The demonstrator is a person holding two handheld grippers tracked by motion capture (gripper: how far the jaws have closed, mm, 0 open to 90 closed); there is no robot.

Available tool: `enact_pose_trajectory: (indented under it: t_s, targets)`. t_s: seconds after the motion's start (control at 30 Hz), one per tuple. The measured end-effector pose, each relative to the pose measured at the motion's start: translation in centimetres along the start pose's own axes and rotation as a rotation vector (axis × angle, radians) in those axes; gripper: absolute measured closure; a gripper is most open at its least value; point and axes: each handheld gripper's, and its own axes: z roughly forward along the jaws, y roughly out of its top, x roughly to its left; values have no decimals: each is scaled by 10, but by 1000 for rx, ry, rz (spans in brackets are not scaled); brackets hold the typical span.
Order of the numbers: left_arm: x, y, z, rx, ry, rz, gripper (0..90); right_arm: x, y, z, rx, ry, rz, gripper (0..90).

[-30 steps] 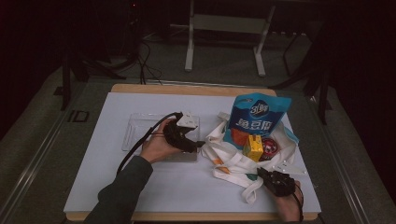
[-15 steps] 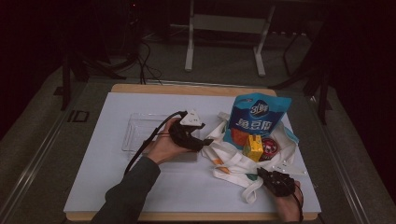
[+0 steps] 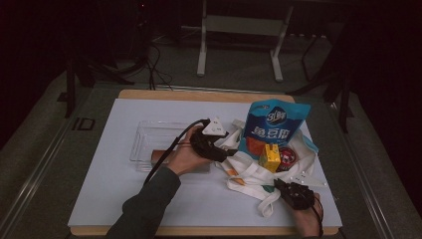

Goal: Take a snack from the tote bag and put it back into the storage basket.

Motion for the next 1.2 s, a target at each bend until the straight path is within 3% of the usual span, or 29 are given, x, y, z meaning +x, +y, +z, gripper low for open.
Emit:
enact_pose_trajectory:
  t_s: [0.2,0.8,1.2]
  targets:
    - [-6,7,12,-6,-50,1,337,0,0,0,0,1,-5,863]
    - [-19,25,51,50,-50,38,335,-1,0,0,-1,5,-2,862]
    - [-22,36,72,85,-75,47,319,-1,0,0,-2,7,-3,858]
